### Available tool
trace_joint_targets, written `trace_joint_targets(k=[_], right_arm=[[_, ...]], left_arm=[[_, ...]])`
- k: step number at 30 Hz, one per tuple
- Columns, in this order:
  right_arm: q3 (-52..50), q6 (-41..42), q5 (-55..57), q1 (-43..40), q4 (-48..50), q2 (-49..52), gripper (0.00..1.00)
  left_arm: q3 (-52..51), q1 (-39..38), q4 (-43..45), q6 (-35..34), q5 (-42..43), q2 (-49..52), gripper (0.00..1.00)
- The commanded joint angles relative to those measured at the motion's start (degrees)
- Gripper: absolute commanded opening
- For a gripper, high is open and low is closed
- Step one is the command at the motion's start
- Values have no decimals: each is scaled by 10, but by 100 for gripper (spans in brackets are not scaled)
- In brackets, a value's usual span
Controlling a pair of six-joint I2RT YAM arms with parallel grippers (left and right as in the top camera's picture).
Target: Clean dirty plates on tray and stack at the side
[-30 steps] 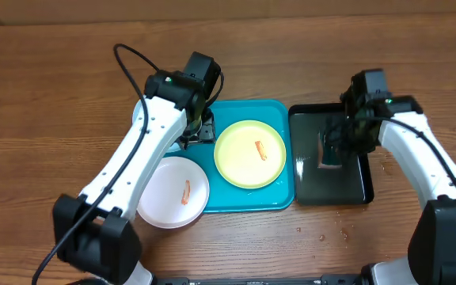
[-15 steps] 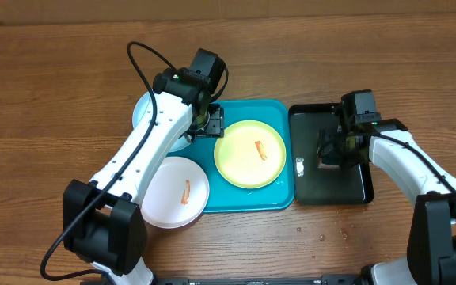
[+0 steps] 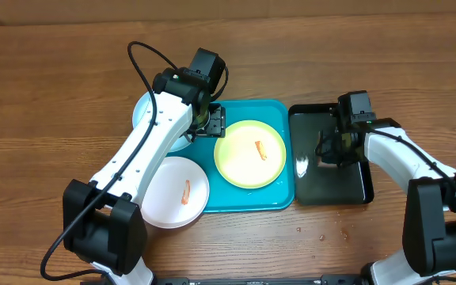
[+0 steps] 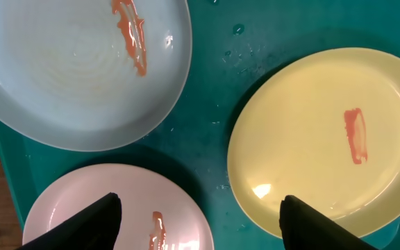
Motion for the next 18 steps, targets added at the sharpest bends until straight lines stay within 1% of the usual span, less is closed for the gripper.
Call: trace_joint_targets(k=[1, 2, 3, 7, 8, 10, 14, 16, 18], right_arm=[[1, 3, 6, 2, 5, 0, 12], [5, 2, 6, 2, 3, 0, 5], [12, 2, 6, 2, -3, 0, 4], [65, -14, 6, 2, -59, -2, 4], [78, -19, 6, 2, -76, -2, 4], [92, -28, 7, 2, -101, -2, 4], [96, -28, 26, 2, -127, -2, 4], [96, -28, 25, 2, -131, -2, 4], [96, -28, 25, 2, -135, -2, 4]], left_arm=[[-1, 6, 3, 14, 10, 6, 71], [-1, 6, 4, 12, 10, 6, 68], [-1, 6, 4, 9, 11, 6, 64], [-1, 10, 0, 5, 32, 6, 46], [-1, 12, 1, 5, 45, 6, 45], [-1, 12, 5, 1, 61, 6, 49], [-9, 12, 26, -12, 61, 7, 59], [-19, 12, 39, -20, 60, 7, 59], [-35, 12, 53, -26, 60, 7, 56]])
